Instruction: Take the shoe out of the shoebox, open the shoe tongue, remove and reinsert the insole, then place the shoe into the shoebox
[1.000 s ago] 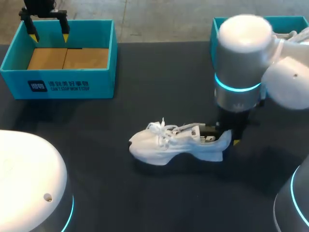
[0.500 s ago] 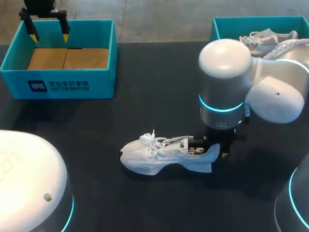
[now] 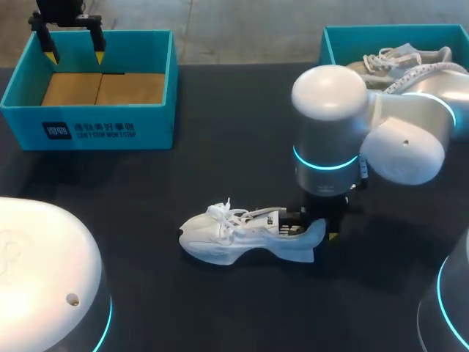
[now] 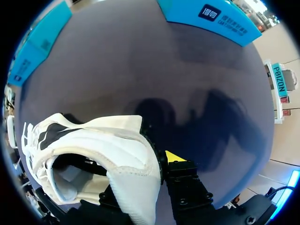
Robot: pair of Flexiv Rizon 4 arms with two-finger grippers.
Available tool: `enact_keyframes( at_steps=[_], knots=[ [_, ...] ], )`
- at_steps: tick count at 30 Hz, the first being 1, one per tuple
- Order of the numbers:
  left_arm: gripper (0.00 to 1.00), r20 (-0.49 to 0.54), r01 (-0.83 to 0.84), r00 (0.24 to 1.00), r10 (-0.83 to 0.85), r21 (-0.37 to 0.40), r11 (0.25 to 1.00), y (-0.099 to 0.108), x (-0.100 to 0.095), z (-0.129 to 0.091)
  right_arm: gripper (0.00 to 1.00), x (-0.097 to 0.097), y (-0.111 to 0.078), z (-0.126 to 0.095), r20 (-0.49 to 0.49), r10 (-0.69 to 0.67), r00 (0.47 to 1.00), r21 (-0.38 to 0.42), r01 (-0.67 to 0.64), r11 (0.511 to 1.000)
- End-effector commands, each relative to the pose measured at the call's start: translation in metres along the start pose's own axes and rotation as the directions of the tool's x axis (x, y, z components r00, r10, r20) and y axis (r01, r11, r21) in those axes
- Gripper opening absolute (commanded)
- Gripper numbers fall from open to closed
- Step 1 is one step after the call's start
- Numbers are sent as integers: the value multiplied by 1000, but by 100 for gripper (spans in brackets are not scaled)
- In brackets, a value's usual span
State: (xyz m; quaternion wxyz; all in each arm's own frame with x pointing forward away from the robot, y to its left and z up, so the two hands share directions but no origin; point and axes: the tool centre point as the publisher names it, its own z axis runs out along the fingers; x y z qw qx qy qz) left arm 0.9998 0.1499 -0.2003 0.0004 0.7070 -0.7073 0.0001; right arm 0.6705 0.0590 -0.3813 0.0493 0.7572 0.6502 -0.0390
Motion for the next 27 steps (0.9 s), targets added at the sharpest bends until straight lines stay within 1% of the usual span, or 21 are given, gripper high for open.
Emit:
enact_keyframes(
  at_steps=[1,4,9,13,27],
  knots=[
    [100,0,0,1000,0,0,1000,0,0,0,0,8,2,0,6,8,1000,9,-8,1000],
    [100,0,0,1000,0,0,1000,0,0,0,0,9,2,0,-1,11,1000,13,-11,1000],
    [100,0,0,1000,0,0,1000,0,0,0,0,20,4,1,-20,1,1000,16,-1,1000],
    [100,0,0,1000,0,0,1000,0,0,0,0,28,3,5,-25,-7,1000,24,8,1000],
    [100,0,0,1000,0,0,1000,0,0,0,0,37,2,14,3,-35,999,27,35,999]
  ],
)
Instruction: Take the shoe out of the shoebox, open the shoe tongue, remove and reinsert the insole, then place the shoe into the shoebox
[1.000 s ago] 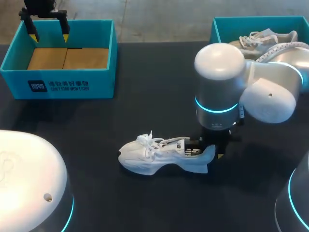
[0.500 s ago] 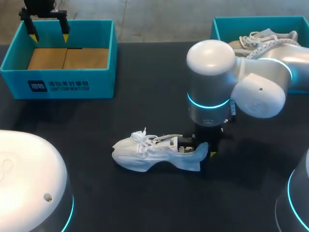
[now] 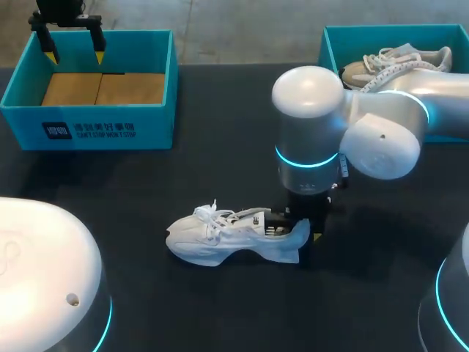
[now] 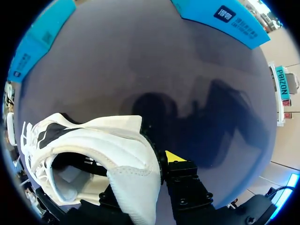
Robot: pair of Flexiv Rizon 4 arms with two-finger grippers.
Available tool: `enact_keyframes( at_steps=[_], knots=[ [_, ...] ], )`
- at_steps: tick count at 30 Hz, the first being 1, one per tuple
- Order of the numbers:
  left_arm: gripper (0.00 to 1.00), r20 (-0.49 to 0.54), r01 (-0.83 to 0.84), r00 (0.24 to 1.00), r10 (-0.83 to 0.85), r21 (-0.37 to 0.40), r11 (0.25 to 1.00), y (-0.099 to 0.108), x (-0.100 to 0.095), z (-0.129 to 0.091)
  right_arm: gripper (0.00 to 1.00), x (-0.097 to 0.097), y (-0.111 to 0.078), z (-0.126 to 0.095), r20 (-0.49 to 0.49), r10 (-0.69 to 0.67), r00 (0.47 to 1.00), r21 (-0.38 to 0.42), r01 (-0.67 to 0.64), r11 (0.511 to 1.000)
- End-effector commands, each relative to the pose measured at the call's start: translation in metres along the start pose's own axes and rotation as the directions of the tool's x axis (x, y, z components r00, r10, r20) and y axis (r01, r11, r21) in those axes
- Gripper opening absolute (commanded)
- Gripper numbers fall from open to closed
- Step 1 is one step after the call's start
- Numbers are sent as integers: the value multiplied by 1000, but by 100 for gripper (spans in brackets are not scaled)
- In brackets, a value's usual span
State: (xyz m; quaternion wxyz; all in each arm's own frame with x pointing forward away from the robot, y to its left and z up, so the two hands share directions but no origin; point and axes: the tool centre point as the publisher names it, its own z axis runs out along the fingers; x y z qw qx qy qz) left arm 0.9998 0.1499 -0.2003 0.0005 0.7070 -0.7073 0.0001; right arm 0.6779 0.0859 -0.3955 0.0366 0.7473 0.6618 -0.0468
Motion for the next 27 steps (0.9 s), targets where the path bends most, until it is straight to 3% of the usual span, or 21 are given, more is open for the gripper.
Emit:
enact_keyframes(
  at_steps=[1,5,7,8,9,21,27],
  knots=[
    [100,0,0,1000,0,0,1000,0,0,0,0,8,-1,3,9,-5,1000,1,5,1000],
    [100,0,0,1000,0,0,1000,0,0,0,0,8,-1,5,10,-8,1000,4,8,1000],
    [100,0,0,1000,0,0,1000,0,0,0,40,7,-2,5,9,-8,1000,7,8,1000],
    [100,0,0,1000,0,0,1000,0,0,0,81,6,-2,5,8,-6,1000,9,6,1000],
    [100,0,0,1000,0,0,1000,0,0,0,100,6,-2,5,6,-4,1000,11,4,1000],
    [100,0,0,1000,0,0,1000,0,0,0,100,-4,-8,-15,-24,18,1000,12,-18,1000],
    [100,0,0,1000,0,0,1000,0,0,0,100,-7,-9,-30,-86,16,996,17,-15,1000]
  ],
)
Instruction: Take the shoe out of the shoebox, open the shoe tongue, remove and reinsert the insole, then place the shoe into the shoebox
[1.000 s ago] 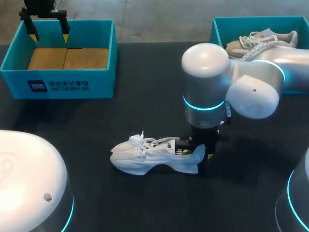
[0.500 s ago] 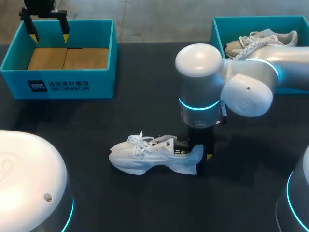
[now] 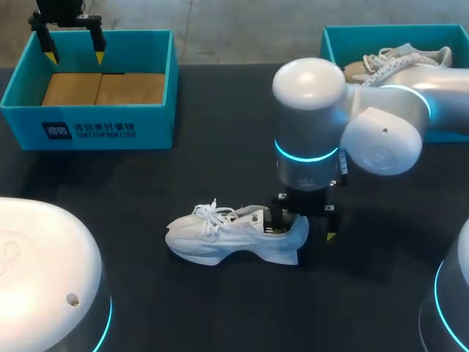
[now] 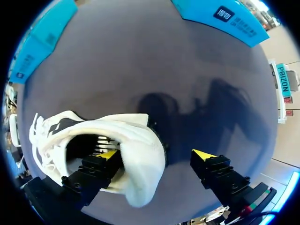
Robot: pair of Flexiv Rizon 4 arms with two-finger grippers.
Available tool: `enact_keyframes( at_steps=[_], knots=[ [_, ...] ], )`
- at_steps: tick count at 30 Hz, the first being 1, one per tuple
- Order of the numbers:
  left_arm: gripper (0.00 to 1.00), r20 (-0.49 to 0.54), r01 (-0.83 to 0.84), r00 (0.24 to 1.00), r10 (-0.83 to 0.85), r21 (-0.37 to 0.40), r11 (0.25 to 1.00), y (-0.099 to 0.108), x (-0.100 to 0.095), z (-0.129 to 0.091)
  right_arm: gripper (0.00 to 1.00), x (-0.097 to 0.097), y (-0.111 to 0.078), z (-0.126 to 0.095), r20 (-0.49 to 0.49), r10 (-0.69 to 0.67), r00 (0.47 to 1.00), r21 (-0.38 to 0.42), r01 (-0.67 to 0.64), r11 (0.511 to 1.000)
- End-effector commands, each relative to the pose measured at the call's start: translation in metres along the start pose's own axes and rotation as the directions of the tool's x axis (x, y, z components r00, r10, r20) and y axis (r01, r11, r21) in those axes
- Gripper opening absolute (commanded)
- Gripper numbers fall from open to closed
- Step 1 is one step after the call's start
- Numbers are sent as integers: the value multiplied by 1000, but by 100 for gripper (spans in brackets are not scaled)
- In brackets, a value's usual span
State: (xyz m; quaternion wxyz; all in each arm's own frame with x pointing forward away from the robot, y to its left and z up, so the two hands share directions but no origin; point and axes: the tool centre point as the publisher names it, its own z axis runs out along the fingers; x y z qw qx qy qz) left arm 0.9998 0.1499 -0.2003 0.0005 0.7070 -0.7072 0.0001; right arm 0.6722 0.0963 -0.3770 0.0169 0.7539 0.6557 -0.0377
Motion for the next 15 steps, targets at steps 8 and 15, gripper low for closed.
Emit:
enact_keyframes(
  at_steps=[8,15],
  knots=[
    [100,1,0,1000,0,0,1000,0,0,0,100,-28,0,-39,-179,-39,983,2,40,999],
    [100,1,0,1000,0,0,1000,0,0,0,100,-41,0,-66,-247,-105,963,-24,102,994]
  ],
)
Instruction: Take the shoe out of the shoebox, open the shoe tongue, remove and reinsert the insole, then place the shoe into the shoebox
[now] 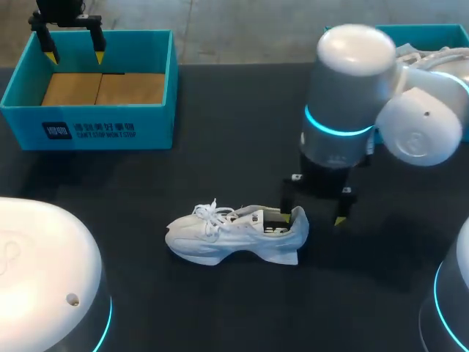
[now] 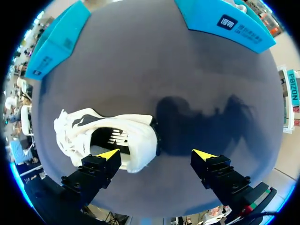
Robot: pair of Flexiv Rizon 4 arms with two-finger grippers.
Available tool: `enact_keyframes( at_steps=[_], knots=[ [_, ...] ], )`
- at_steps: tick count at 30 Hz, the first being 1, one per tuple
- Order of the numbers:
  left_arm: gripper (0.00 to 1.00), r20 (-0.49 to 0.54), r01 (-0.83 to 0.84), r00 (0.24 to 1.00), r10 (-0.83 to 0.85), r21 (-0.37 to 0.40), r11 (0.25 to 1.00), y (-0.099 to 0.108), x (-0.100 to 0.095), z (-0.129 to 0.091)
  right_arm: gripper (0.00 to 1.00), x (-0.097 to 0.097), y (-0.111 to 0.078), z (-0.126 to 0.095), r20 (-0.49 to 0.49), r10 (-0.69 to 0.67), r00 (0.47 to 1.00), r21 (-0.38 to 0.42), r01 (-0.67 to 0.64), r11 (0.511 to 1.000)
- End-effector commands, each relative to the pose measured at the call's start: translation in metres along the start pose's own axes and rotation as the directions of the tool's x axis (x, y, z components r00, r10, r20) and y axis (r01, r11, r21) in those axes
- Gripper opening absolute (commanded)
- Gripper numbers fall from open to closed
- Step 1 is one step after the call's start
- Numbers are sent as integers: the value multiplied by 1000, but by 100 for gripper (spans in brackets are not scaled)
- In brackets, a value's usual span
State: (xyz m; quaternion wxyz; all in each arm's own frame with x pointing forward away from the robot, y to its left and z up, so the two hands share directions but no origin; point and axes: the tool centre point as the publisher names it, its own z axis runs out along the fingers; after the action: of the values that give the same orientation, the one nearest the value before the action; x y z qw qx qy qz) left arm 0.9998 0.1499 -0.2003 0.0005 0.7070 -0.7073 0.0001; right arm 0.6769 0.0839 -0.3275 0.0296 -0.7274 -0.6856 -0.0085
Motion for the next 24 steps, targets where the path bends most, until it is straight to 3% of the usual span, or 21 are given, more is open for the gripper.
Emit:
enact_keyframes(
  at_steps=[1,7,16,24],
  knots=[
    [100,0,0,1000,0,0,1000,0,0,0,100,-24,-7,-23,-124,-28,992,-23,26,999],
    [100,0,0,1000,0,0,1000,0,0,0,100,-36,-6,-42,-182,-133,974,-61,124,990],
    [100,0,0,1000,0,0,1000,0,0,0,100,-49,-6,-51,-210,-315,926,-98,300,949],
    [100,0,0,1000,0,0,1000,0,0,0,100,-62,-8,-57,-367,-495,788,-195,455,869]
  ],
)
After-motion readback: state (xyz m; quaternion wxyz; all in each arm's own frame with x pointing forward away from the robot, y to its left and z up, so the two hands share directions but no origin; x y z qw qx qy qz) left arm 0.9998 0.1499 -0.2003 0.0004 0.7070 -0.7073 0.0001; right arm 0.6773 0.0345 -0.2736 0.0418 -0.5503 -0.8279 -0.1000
